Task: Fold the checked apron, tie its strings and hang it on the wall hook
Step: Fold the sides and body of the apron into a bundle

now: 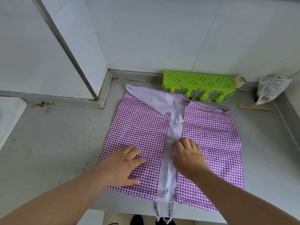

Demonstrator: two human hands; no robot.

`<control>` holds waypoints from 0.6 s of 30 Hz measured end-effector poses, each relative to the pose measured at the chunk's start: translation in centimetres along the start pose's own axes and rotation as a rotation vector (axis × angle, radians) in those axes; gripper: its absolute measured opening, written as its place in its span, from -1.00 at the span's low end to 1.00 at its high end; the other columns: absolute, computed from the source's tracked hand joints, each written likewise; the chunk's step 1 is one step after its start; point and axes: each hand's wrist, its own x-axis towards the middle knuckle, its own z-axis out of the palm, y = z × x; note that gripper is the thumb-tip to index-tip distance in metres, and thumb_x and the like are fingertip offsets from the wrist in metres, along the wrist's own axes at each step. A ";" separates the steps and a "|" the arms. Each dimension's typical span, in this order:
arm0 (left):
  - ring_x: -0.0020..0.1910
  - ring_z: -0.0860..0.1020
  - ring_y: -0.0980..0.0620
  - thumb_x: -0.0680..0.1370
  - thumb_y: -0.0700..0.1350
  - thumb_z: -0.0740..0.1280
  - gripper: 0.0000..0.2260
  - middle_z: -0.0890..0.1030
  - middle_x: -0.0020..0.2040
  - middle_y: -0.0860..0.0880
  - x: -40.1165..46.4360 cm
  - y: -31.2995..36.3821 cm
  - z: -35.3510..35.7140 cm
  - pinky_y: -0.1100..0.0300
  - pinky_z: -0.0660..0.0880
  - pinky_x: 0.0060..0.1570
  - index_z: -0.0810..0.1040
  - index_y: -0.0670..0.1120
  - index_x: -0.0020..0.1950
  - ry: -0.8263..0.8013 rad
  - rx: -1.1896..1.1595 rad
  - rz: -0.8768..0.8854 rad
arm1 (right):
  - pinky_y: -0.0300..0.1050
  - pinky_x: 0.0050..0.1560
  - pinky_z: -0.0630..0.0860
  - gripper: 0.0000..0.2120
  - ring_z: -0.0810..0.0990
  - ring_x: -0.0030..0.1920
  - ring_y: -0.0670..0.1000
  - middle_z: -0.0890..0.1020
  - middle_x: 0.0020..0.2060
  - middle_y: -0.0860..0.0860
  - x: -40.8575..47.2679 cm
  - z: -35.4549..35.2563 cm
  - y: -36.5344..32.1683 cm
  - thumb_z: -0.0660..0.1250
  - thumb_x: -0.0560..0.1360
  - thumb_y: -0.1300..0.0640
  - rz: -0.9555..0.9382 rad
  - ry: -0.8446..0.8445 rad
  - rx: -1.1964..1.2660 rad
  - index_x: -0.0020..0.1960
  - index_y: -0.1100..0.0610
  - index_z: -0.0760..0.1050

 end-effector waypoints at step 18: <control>0.70 -0.15 -0.21 0.65 -0.20 0.18 -0.21 -0.29 0.72 -0.05 -4.3 5.0 1.6 -0.27 0.21 0.59 -0.24 0.14 0.71 -0.231 0.022 -0.272 | 0.13 0.52 0.33 0.10 0.16 0.59 0.06 0.10 0.61 -0.08 -14.4 -1.5 -0.6 -0.09 0.33 -0.69 0.181 -0.441 -0.013 0.68 -0.07 -0.09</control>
